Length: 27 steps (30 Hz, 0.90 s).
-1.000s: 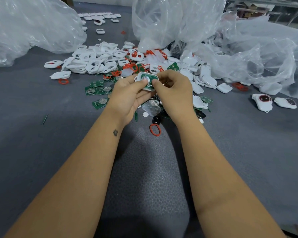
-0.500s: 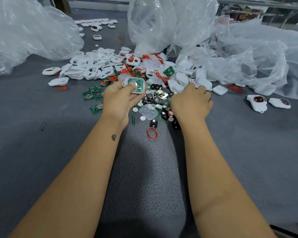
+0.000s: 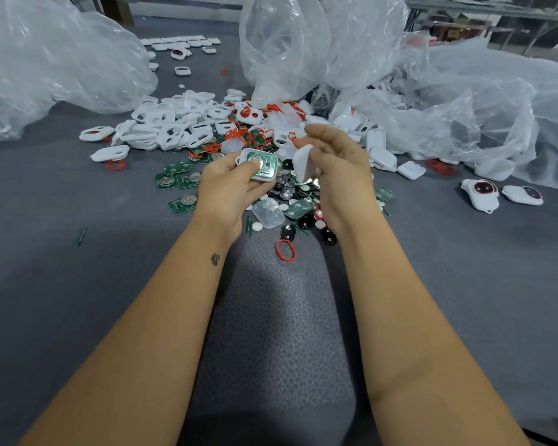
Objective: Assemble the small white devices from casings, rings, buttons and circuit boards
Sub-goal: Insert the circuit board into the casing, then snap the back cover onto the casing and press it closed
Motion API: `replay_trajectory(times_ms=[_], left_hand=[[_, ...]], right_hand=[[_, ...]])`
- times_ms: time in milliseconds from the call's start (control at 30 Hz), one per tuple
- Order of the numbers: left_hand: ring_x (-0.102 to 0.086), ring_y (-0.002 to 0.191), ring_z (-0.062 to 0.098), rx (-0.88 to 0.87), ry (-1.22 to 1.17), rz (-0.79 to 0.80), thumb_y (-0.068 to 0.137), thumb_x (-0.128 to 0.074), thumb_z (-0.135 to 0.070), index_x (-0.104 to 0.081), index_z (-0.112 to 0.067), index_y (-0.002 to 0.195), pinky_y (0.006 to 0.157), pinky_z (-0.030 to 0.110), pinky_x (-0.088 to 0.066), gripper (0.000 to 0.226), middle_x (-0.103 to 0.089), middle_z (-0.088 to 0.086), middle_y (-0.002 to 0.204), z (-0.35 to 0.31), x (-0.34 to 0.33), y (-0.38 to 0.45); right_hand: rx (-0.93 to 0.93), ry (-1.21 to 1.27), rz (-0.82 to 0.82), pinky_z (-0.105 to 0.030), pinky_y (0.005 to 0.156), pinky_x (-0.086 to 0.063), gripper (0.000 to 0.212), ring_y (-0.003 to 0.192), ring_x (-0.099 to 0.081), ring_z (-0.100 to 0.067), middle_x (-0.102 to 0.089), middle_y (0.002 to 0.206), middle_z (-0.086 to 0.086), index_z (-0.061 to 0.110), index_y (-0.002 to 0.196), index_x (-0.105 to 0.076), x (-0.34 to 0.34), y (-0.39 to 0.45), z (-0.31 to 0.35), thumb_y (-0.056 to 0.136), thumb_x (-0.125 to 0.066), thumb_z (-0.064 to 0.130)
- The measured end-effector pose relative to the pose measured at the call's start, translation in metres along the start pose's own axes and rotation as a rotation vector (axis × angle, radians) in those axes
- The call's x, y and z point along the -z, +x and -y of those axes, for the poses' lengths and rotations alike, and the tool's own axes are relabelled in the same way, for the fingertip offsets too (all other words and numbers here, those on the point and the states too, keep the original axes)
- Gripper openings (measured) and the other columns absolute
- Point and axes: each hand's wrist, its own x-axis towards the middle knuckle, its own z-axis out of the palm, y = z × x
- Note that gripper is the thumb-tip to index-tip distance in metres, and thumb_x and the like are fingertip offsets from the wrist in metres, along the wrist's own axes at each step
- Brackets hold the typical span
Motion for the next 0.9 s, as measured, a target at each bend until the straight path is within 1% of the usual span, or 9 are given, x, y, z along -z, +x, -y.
replay_trajectory(times_ms=[67,133,267,367,467,600,733,800,900], left_hand=[[-0.073,0.088,0.021,-0.01,0.041,0.017,0.097,-0.051,0.0,-0.064,-0.008,0.098,0.076,0.027,-0.059,0.015,-0.072,0.013,0.097,0.0002,-0.001,-0.0014],[-0.073,0.083,0.016,-0.032,0.077,0.054,0.096,-0.051,0.0,-0.066,-0.009,0.095,0.073,0.024,-0.058,0.018,-0.072,0.01,0.093,0.0005,-0.0029,-0.0036],[-0.073,0.082,0.016,-0.056,0.145,0.102,0.096,-0.051,0.001,-0.067,-0.01,0.097,0.072,0.022,-0.057,0.02,-0.072,0.009,0.092,0.0007,-0.0072,-0.0075],[-0.073,0.082,0.015,-0.066,0.168,0.106,0.095,-0.051,0.002,-0.067,-0.012,0.096,0.071,0.022,-0.057,0.021,-0.073,0.008,0.089,0.0005,-0.0073,-0.0085],[-0.073,0.085,0.017,-0.059,0.185,0.096,0.095,-0.053,0.001,-0.067,-0.012,0.098,0.072,0.022,-0.057,0.018,-0.073,0.01,0.096,0.0013,-0.0068,-0.007],[-0.072,0.091,0.02,-0.04,0.158,0.091,0.095,-0.054,-0.001,-0.067,-0.013,0.099,0.073,0.023,-0.057,0.019,-0.072,0.012,0.102,0.0017,-0.0058,-0.0051],[-0.073,0.081,0.015,-0.035,0.074,0.086,0.096,-0.051,0.001,-0.067,-0.013,0.091,0.071,0.023,-0.058,0.022,-0.076,0.002,0.083,-0.0004,-0.0046,-0.0061],[-0.074,0.078,0.016,-0.028,0.019,0.054,0.096,-0.049,0.003,-0.066,-0.011,0.09,0.07,0.023,-0.058,0.022,-0.075,0.003,0.079,-0.0013,-0.0027,-0.0047],[-0.073,0.075,0.016,0.004,-0.08,-0.016,0.097,-0.049,0.001,-0.062,-0.007,0.094,0.069,0.024,-0.058,0.015,-0.074,0.004,0.077,-0.003,0.0012,-0.0015]], right_hand=[[0.032,0.076,0.084,-0.017,0.07,-0.046,0.038,0.08,-0.06,-0.008,-0.065,0.083,-0.002,0.013,0.095,-0.062,-0.0017,0.0008,-0.0003,0.091,-0.038,-0.017],[0.049,0.101,0.144,-0.018,0.075,-0.046,0.039,0.08,-0.059,-0.007,-0.063,0.081,-0.001,0.011,0.092,-0.06,-0.0044,0.0003,-0.002,0.089,-0.037,-0.019],[0.084,0.051,0.2,-0.013,0.071,-0.044,0.038,0.074,-0.057,-0.002,-0.058,0.083,-0.004,0.01,0.085,-0.057,-0.0093,-0.0033,-0.0034,0.086,-0.036,-0.021],[0.079,0.017,0.174,-0.011,0.064,-0.041,0.037,0.07,-0.053,-0.002,-0.059,0.082,-0.002,0.011,0.084,-0.057,-0.0104,-0.0034,-0.0042,0.088,-0.036,-0.019],[0.017,0.063,0.111,-0.017,0.06,-0.043,0.036,0.073,-0.055,-0.008,-0.06,0.086,-0.002,0.011,0.087,-0.059,-0.0087,-0.0024,-0.0051,0.092,-0.036,-0.016],[-0.069,0.129,0.018,-0.024,0.058,-0.049,0.035,0.062,-0.058,-0.011,-0.063,0.081,-0.004,0.011,0.092,-0.063,-0.0078,-0.002,-0.0029,0.089,-0.039,-0.014],[-0.019,-0.222,0.033,-0.041,0.071,-0.054,0.036,0.069,-0.056,-0.019,-0.058,0.083,-0.013,0.01,0.108,-0.065,-0.0098,-0.0048,-0.0047,0.085,-0.046,-0.011],[0.031,-0.377,0.073,-0.043,0.071,-0.053,0.035,0.069,-0.053,-0.021,-0.056,0.079,-0.013,0.016,0.109,-0.066,-0.0098,-0.0067,-0.0054,0.085,-0.052,-0.006],[0.074,-0.515,0.125,-0.043,0.074,-0.053,0.032,0.067,-0.052,-0.019,-0.053,0.074,-0.005,0.017,0.112,-0.066,-0.0107,-0.0076,-0.0055,0.084,-0.064,0.003]])
